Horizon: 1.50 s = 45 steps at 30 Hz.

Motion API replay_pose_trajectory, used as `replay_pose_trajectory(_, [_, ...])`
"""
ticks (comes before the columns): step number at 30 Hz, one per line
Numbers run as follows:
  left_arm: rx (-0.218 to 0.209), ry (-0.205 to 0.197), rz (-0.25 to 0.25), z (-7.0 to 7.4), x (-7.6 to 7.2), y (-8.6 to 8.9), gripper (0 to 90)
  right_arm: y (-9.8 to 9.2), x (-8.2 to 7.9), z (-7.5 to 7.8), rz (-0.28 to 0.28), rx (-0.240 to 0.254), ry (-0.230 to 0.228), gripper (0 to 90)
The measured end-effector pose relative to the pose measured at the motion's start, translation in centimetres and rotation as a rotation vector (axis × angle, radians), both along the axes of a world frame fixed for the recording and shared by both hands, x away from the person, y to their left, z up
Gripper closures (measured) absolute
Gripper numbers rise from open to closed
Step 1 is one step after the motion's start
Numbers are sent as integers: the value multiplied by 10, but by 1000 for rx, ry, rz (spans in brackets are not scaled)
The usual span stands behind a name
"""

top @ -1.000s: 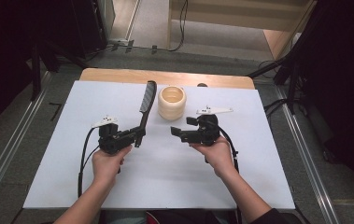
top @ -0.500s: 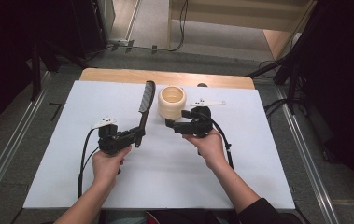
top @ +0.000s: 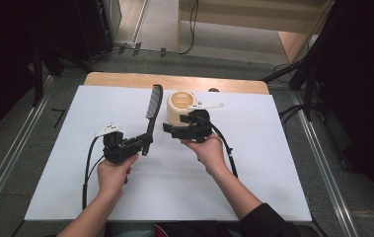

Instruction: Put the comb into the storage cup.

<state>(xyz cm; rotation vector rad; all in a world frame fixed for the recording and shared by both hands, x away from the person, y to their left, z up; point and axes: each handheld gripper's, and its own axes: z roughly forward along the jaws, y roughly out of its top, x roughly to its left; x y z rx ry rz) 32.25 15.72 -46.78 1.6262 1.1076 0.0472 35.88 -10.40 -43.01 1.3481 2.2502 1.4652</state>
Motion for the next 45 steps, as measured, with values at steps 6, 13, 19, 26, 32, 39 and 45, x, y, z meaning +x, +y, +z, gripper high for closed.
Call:
replay_pose_trajectory(6, [0,1,2,0,0,0,733,8,7,-1,-1,6,11,187])
replay_pose_trajectory(13, [5,-7,3,0,0,0,734,17,13,-1,10,23,29,198])
replay_pose_trajectory(19, [6,-7,3,0,0,0,733,29,14,0,25,28,31,210])
replay_pose_trajectory(26, [-4,-16,-2,0,0,-1,733,40,15,-2,43,32,47,250])
replay_pose_trajectory(32, [-6,-31,-1,0,-1,-1,734,48,17,-4,63,46,64,361])
replay_pose_trajectory(39, [-1,-27,0,0,-2,-2,733,52,18,-7,57,74,105,477])
replay_pose_trajectory(45, [7,-28,1,-1,-1,-2,733,55,17,-6,48,115,172,630])
